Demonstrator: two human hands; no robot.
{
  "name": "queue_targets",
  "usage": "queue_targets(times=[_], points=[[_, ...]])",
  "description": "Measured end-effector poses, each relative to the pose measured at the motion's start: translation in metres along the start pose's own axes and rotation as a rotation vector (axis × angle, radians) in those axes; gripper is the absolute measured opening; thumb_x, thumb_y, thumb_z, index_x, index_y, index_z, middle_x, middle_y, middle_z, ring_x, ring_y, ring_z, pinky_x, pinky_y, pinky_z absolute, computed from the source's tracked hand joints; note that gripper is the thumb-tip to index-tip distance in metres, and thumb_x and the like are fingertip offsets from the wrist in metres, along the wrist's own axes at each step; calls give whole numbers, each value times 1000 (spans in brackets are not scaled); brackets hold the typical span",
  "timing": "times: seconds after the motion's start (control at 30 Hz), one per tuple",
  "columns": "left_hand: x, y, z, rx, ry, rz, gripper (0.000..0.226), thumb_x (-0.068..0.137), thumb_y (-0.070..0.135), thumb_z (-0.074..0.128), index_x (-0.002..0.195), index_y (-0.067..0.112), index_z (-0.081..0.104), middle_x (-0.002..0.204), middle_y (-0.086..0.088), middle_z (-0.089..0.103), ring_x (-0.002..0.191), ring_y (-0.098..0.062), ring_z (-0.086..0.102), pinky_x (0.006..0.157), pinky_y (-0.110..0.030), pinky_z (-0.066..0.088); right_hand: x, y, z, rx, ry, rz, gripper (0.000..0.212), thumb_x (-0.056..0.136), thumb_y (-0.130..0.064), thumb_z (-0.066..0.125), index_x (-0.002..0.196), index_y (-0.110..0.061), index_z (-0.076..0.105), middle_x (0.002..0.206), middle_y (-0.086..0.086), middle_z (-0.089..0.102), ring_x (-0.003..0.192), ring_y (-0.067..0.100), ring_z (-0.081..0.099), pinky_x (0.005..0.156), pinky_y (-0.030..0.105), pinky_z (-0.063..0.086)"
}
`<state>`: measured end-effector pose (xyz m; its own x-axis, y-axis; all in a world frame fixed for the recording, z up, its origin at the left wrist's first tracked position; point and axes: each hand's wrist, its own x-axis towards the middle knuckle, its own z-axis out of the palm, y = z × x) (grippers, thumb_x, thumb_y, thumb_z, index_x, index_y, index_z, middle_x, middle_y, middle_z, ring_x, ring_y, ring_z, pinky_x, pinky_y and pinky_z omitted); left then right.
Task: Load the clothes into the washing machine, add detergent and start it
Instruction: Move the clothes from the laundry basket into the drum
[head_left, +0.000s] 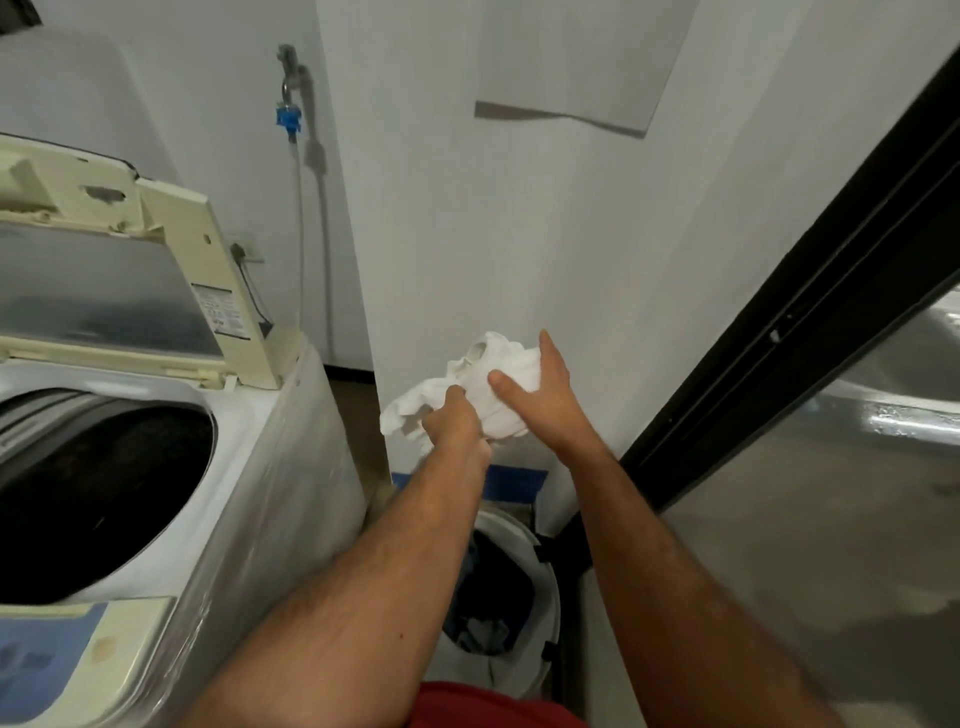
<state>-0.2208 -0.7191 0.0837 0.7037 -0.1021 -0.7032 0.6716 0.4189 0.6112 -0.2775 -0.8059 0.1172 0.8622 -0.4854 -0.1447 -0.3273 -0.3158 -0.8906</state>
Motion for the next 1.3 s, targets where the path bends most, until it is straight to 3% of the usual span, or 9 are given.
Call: queue_targets(times=[0.1,0.2,0.3,0.43,0.57,0.8,1.0,1.13,1.3], points=[[-11,17,17,31,-60,20,32,92,29,51,119,14,58,105,-10,69,91,-32,69,76,-54,58,8,-12,-2,88,-34,3,119,65,-63,77,156,-27,9,163,4,20,145,22,30,116,45,33],[-25,32,27,117,-171,61,37,90,39,48,114,15,64,100,-12,71,87,-30,69,61,-41,60,21,-29,-9,304,-113,-67,62,74,-44,78,128,-26,54,126,3,66,111,18,66,97,45,54],[-35,52,26,212,-241,134,46,93,50,41,112,13,64,95,-9,70,77,-23,66,41,-20,48,29,-50,-18,362,-34,-80,27,79,-29,74,105,-26,67,106,3,74,98,20,72,89,45,57],[-33,74,12,227,-275,196,55,93,67,31,105,23,62,87,2,66,77,-14,62,56,-29,50,40,-62,-20,631,-13,33,45,72,-31,73,112,-12,69,106,11,75,102,30,71,88,43,55],[-22,85,-12,45,-284,47,81,77,85,29,110,22,67,102,-10,72,94,-31,67,80,-48,56,41,-66,-13,860,-163,131,59,73,-33,74,124,-5,64,118,18,70,110,33,67,102,47,49],[-23,89,-31,-421,-606,7,65,90,63,46,124,11,61,117,-17,68,100,-33,69,79,-45,57,30,-74,25,844,-263,174,50,90,-48,59,126,-13,64,118,12,71,102,26,69,86,38,56],[-11,107,-59,-457,-654,3,64,90,47,59,140,9,48,140,-15,53,127,-31,53,106,-45,43,22,-79,61,456,-183,90,49,90,-68,44,117,-30,63,112,-2,71,100,16,66,78,30,52],[-2,122,-82,-422,-635,49,65,90,46,59,140,8,47,141,-17,50,129,-33,50,110,-47,37,21,-77,91,525,-425,324,103,51,-99,41,127,-32,60,120,1,70,111,27,64,98,53,48],[10,152,-128,-376,-579,107,63,90,46,59,139,8,49,142,-18,48,131,-34,47,111,-51,34,4,-96,148,892,-510,328,85,75,-78,53,131,-15,61,128,13,66,120,30,62,107,52,44]])
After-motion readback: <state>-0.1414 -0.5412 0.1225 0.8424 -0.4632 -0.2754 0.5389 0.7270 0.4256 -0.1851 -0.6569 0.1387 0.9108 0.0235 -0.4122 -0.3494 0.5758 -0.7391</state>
